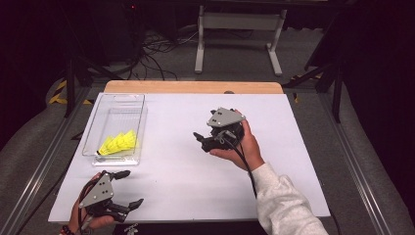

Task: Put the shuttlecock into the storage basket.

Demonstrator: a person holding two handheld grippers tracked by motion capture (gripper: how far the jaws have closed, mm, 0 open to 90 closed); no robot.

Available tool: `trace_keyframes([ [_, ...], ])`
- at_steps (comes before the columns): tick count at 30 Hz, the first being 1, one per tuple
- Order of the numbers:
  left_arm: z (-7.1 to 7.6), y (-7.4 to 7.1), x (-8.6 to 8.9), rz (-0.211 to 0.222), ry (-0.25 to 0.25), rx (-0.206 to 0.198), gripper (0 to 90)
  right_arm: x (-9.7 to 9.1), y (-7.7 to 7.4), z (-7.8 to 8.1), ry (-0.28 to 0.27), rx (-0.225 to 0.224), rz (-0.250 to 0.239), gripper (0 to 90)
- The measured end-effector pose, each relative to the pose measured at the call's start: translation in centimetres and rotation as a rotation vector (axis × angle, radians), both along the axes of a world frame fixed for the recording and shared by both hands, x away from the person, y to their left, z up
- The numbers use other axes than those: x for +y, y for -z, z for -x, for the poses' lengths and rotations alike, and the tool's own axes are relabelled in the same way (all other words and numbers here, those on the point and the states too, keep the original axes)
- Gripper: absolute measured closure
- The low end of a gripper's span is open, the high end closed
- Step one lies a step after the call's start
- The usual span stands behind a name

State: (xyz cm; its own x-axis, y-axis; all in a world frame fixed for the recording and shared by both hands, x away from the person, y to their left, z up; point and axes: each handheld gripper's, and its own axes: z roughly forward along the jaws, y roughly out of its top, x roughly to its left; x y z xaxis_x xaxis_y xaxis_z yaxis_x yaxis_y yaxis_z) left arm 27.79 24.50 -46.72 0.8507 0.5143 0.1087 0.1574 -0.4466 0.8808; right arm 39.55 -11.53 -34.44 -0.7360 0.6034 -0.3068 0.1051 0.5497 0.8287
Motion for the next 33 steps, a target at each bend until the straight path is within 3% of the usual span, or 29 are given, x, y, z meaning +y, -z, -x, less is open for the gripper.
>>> trace_keyframes([
  [9,0.1,-0.1,0.0,0.001,-0.004,-0.002,5.7,-1.6,0.3,0.2,0.028,0.001,0.017,15.7],
  [24,0.1,-0.1,0.0,0.002,-0.005,0.0,5.7,-3.9,0.6,0.8,0.051,-0.008,0.006,14.3],
  [33,0.0,-0.1,0.0,-0.002,-0.006,-0.004,5.7,-5.1,1.6,1.4,0.06,-0.005,0.038,13.9],
])
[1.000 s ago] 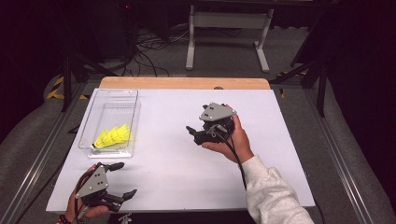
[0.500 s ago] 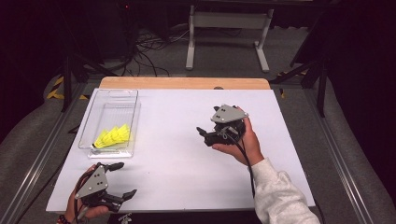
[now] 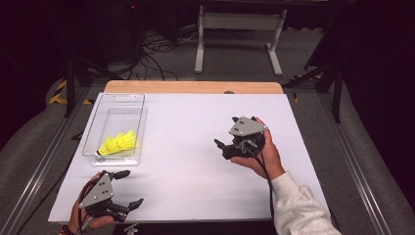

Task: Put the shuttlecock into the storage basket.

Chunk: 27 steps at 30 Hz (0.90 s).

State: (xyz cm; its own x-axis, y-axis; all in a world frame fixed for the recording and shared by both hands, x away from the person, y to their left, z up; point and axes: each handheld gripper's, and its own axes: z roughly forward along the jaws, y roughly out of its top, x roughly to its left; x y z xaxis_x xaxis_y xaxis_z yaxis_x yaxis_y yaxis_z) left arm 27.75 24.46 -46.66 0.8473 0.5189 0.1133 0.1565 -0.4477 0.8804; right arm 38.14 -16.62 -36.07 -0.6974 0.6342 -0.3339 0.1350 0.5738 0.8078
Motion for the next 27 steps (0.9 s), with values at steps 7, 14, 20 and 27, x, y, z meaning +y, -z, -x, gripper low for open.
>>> trace_keyframes([
  [7,0.1,0.0,0.0,0.004,-0.002,0.001,5.7,-0.9,0.6,0.5,0.006,0.004,0.008,13.6],
  [14,0.0,0.0,0.0,0.004,-0.003,0.001,5.7,-1.7,1.2,1.1,0.009,0.001,0.013,13.5],
  [20,0.0,-0.1,0.0,0.003,-0.003,-0.005,5.7,-2.2,1.5,1.6,0.012,-0.006,0.022,13.5],
  [27,0.0,-0.1,0.0,0.002,-0.003,-0.005,5.5,-2.9,2.1,2.5,0.011,-0.014,0.034,13.1],
])
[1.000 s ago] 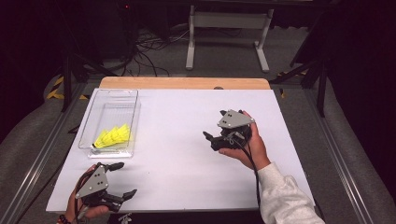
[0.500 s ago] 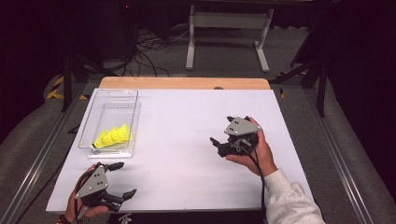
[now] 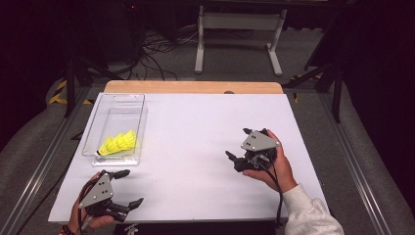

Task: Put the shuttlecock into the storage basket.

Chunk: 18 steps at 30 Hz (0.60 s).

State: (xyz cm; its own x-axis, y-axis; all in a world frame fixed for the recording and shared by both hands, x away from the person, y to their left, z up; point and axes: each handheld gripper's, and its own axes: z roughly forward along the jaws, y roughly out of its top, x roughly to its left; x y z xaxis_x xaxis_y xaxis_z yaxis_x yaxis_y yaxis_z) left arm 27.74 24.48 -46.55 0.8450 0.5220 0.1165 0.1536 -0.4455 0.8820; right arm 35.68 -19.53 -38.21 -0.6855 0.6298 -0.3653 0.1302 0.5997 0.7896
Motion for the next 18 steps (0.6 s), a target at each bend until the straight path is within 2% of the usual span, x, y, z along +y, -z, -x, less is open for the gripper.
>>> trace_keyframes([
  [18,0.0,-0.3,0.2,0.017,-0.014,-0.016,5.2,-2.1,1.6,1.7,0.008,-0.017,0.002,12.3],
])
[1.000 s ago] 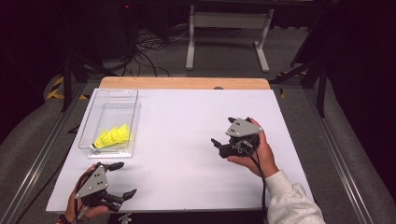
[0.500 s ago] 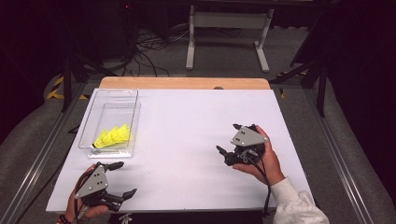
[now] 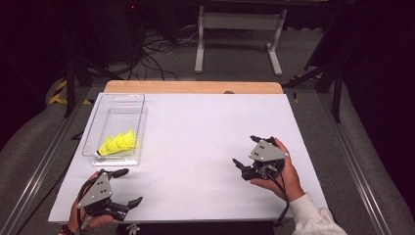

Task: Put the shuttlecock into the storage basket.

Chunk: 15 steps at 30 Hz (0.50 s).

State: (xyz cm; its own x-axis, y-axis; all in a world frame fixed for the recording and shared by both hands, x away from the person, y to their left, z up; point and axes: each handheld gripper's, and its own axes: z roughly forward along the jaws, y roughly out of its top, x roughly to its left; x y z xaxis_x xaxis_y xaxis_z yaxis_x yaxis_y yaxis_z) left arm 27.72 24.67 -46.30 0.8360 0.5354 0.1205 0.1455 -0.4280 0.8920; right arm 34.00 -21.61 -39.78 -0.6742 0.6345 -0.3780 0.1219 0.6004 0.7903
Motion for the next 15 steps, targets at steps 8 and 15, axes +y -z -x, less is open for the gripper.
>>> trace_keyframes([
  [8,0.0,-0.1,0.0,0.006,-0.001,-0.008,5.1,-1.0,1.0,0.7,0.0,0.009,-0.011,12.3],
  [15,-0.1,-0.2,-0.1,0.009,-0.005,-0.014,5.0,-1.9,2.0,1.3,0.019,0.02,-0.016,11.8],
])
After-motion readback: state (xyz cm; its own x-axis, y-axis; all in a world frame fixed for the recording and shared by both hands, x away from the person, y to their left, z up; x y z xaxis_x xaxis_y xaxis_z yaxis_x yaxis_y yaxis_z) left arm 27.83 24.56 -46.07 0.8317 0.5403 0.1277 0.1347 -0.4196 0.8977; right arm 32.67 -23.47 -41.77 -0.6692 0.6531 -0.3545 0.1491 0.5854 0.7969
